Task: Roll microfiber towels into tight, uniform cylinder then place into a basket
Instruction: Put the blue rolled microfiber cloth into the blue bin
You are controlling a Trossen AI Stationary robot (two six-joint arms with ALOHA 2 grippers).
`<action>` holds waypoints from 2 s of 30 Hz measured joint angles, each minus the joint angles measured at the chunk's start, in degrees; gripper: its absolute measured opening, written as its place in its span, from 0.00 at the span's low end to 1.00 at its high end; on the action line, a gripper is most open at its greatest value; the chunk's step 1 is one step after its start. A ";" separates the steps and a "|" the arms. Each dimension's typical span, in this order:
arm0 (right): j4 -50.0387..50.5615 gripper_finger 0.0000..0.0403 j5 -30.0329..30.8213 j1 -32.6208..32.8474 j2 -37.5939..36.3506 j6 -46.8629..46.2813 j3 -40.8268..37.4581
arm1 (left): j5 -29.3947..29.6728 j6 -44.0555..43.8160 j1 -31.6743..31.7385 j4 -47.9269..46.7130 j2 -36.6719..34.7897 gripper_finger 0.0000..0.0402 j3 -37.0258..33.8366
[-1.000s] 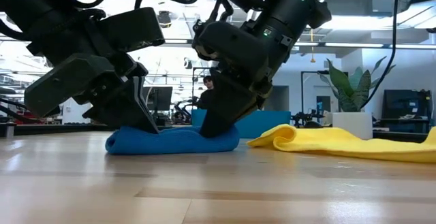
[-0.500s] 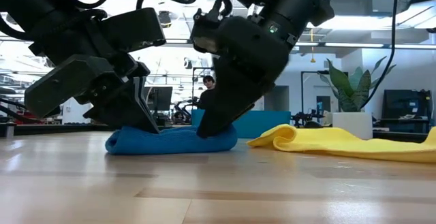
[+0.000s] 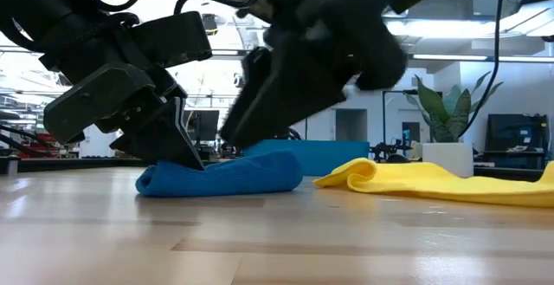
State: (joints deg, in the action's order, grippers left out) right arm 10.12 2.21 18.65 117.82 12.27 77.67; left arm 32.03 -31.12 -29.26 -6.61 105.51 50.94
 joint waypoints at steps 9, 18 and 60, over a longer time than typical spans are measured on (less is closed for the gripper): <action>-3.75 0.64 7.88 -1.35 4.34 3.19 -0.10 | -0.04 -0.22 -0.07 0.00 0.00 0.00 0.00; -2.78 0.64 8.72 -2.98 4.44 0.61 -0.09 | -0.11 -0.17 -0.07 -0.22 0.00 0.00 0.00; 7.26 0.14 3.20 -8.25 3.17 -1.60 2.71 | 11.42 -19.96 -13.33 -31.00 -19.63 0.00 2.01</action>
State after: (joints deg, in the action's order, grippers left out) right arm 17.37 5.42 10.41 120.99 10.67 80.38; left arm 43.46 -51.08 -42.59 -37.61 85.89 52.95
